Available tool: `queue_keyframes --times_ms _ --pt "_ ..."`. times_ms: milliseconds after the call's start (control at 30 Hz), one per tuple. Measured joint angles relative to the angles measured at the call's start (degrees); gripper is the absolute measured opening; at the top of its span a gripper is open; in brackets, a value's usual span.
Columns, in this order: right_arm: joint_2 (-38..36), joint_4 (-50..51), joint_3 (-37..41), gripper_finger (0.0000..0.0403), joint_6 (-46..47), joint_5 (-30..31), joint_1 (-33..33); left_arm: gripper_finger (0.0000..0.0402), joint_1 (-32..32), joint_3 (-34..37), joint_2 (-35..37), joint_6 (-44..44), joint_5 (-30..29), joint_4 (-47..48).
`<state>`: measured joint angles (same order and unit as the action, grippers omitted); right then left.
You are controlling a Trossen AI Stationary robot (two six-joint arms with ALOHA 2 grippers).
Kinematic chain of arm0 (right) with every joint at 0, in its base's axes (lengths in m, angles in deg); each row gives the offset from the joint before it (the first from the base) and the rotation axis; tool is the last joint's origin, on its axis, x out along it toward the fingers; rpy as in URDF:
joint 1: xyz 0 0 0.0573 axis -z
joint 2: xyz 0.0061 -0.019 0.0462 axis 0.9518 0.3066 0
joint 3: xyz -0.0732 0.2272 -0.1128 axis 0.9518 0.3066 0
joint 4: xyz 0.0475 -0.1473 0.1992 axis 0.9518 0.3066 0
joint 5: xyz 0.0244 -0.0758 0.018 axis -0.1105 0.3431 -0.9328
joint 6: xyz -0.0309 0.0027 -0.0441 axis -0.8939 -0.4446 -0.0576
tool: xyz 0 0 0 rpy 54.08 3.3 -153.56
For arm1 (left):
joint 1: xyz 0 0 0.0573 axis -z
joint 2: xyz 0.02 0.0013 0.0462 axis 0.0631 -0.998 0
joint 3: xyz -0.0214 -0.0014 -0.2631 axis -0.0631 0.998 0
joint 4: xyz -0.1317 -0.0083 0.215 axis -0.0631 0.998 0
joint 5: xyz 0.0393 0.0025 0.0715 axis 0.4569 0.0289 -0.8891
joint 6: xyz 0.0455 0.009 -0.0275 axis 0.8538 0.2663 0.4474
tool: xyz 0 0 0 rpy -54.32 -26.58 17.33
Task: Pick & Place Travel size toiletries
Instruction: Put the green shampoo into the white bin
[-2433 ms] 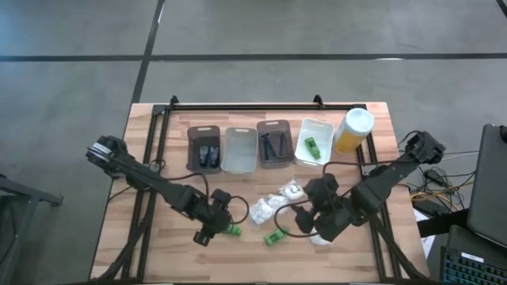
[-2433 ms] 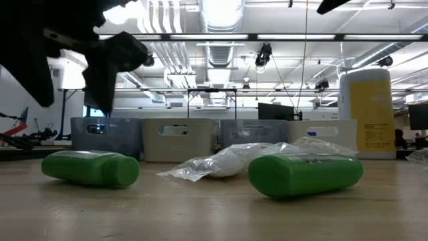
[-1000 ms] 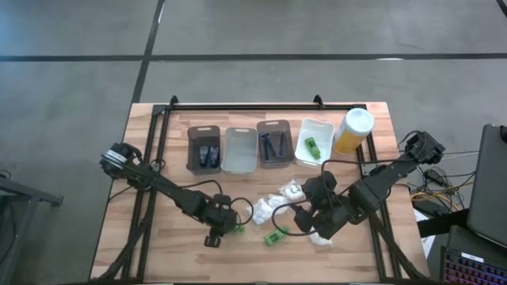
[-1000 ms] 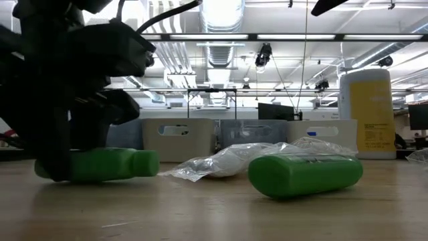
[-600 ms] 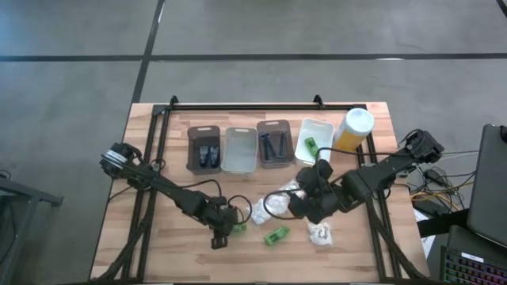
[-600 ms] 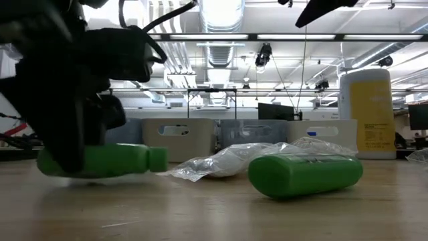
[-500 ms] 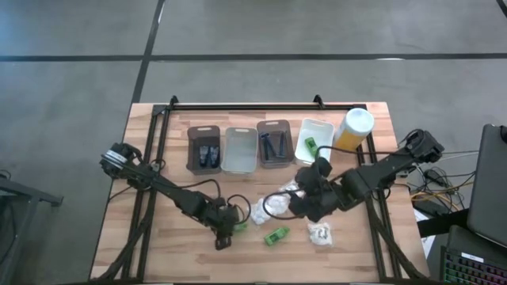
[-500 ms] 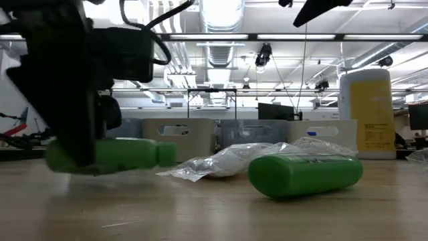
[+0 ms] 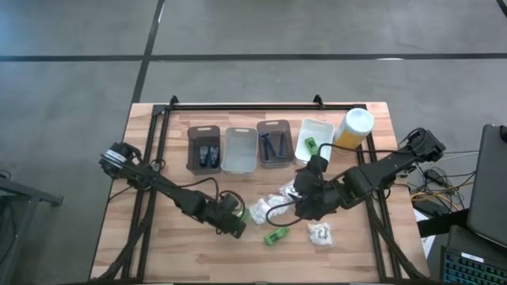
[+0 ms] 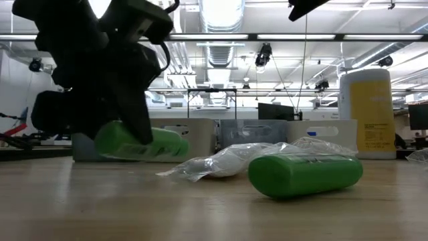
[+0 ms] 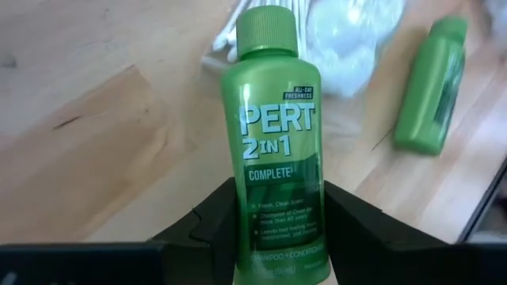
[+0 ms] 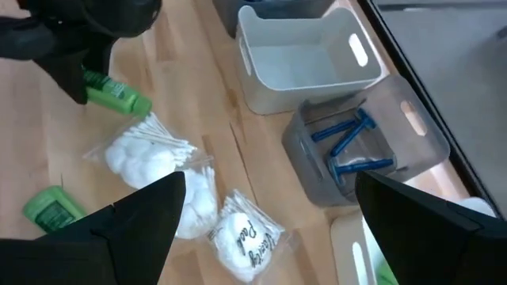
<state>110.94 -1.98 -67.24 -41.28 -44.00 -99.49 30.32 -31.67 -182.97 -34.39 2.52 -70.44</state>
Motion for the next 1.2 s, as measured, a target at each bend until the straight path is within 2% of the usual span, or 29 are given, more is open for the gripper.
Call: queue_keyframes --times_ms 133,433,800,1200 --pt "0.0 -1.45 0.0 0.0366 -2.74 -1.19 -0.15 0.0154 0.02 -1.12 0.03 -5.65 -3.05 0.06" --pt "-0.01 -4.98 0.0 0.0366 -8.14 -4.53 -0.17 0.0154 -0.63 -3.61 0.07 -10.66 -10.47 -0.02" --pt "-1.95 -5.1 0.2 0.0366 -10.85 -5.86 -1.2 0.0154 -2.53 -4.49 0.07 -12.5 -11.43 0.25" --pt "-13.42 -6.03 4.63 0.0366 -11.42 -5.35 -0.96 0.0154 -6.56 -4.49 2.15 -10.57 -11.69 -0.2"
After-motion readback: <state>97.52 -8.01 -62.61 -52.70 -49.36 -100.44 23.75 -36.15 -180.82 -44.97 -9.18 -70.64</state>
